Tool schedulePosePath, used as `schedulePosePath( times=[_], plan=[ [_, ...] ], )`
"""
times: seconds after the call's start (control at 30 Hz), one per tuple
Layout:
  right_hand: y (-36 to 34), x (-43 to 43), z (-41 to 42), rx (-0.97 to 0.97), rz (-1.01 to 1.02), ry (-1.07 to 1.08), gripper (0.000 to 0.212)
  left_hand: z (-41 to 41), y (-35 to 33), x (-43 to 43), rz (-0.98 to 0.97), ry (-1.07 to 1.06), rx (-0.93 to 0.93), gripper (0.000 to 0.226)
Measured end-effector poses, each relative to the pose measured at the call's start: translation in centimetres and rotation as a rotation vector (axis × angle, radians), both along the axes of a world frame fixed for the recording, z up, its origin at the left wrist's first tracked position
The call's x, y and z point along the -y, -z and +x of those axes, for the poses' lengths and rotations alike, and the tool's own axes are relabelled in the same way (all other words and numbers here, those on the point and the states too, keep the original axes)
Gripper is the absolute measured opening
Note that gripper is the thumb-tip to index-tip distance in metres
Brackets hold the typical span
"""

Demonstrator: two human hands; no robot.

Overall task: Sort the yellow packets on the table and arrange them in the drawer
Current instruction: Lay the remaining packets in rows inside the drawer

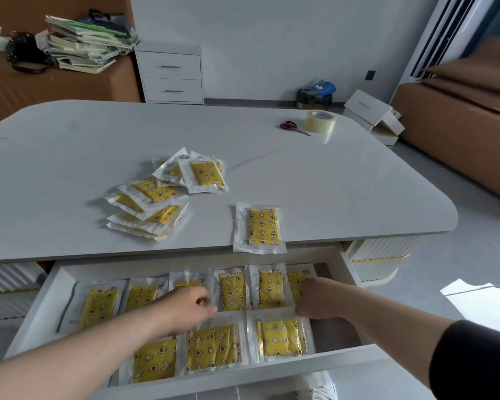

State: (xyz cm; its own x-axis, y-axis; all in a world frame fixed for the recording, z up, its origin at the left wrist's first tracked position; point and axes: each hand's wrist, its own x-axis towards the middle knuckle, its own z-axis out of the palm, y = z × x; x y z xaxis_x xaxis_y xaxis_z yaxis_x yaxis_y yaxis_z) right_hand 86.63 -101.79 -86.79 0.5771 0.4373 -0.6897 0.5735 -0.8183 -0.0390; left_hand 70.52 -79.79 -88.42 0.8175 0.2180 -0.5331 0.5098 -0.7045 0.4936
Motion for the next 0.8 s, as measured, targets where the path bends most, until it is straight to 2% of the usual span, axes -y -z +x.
schedulePosePath(
  times=[0.03,0.13,0.2,0.27,0.43,0.8],
  plan=[
    [0.2,-0.1,-0.3,0.05,0.04,-0.123,0.053,-0.3,0.0,0.1,0.105,0.147,0.02,0.064],
    [1.3,-1.0,-1.2,0.024,0.154,-0.416,0.083,-1.0,0.4,0.4,0.349,0.539,-0.009,0.097],
    [2.2,-1.8,-1.9,0.066,0.1,-0.6,0.097,-1.0,0.7,0.4,0.395,0.616,-0.011,0.101],
    [2.4,-2.4,-2.1,0.103,0.06,-0.69,0.1,-0.9,0.8,0.4,0.419,0.671,0.002,0.099],
    [2.1,-2.3,-2.7,0.081,0.058,-0.662,0.095,-1.0,1.0,0.8,0.448,0.754,0.019,0.091],
    [2.8,-1.9,-2.3,0.084,0.099,-0.653,0.095,-0.7,1.0,0.8,0.42,0.722,0.001,0.094]
  ],
)
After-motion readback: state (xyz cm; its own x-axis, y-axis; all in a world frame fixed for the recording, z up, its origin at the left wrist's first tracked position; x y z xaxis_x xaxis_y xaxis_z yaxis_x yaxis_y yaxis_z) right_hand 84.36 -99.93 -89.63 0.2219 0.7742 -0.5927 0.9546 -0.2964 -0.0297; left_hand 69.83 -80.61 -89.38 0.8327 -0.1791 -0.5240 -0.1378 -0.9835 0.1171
